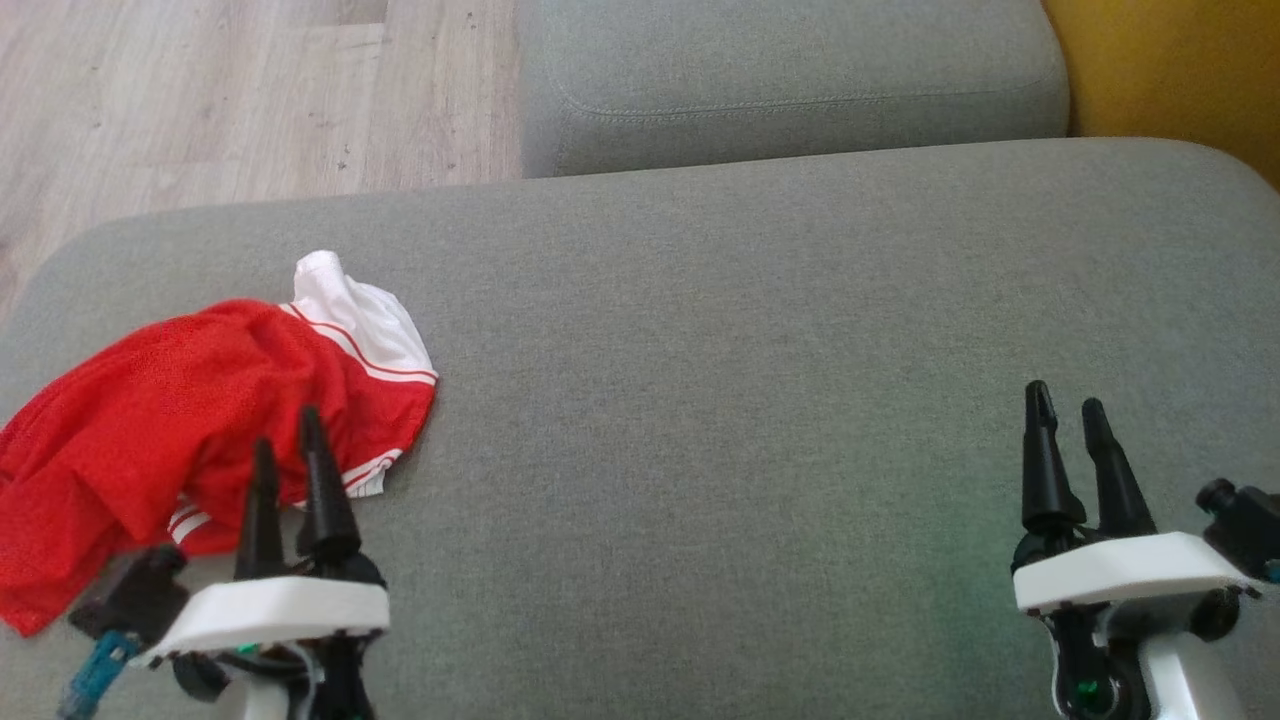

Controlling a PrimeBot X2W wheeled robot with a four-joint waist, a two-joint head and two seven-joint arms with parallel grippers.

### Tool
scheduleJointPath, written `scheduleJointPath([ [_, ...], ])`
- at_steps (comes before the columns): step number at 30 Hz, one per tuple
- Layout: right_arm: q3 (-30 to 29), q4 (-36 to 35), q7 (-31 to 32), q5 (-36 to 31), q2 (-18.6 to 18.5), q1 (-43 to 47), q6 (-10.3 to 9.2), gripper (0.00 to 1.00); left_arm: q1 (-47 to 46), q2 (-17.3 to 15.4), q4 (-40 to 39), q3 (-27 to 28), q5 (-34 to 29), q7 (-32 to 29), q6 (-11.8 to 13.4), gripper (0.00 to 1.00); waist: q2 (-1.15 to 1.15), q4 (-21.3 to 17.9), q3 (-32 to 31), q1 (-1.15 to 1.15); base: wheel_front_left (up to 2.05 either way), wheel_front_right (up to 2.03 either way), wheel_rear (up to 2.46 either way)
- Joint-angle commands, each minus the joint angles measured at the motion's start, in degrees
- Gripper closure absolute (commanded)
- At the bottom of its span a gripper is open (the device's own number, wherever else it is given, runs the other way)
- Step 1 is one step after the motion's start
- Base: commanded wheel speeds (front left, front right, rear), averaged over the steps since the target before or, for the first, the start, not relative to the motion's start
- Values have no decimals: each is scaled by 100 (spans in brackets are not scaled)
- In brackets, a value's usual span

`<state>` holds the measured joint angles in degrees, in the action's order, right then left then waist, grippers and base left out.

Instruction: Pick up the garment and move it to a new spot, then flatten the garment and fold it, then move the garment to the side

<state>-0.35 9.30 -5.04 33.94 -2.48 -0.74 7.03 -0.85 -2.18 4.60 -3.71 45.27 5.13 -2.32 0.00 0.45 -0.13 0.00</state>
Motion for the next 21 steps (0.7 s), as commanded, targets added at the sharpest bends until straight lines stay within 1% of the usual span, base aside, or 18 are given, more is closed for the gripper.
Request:
scheduleJointPath([
  [1,109,-256,-75,-211,-28,-342,26,0,-202,-51,-270,42,-225,73,9,0,0,1,-2,0,0,0,0],
  [5,190,-294,-143,-562,-29,-348,28,0,-198,-52,-302,-82,-685,140,26,0,0,5,-3,0,0,0,0],
  [7,251,-309,-193,-835,-29,-350,29,0,-195,-57,-332,-174,-1011,191,51,0,0,15,-2,0,0,0,0],
  [10,296,-316,-244,-1106,-30,-346,30,0,-190,-119,-346,-300,-1346,241,99,0,0,25,0,0,0,0,0],
  [18,385,-346,-379,-1762,-32,-294,33,0,-183,-369,-261,-758,-2119,375,332,0,0,35,-15,0,0,0,0],
  [21,415,-348,-430,-1999,-32,-277,34,0,-185,-424,-185,-935,-2305,426,433,0,0,31,-22,0,0,0,0],
])
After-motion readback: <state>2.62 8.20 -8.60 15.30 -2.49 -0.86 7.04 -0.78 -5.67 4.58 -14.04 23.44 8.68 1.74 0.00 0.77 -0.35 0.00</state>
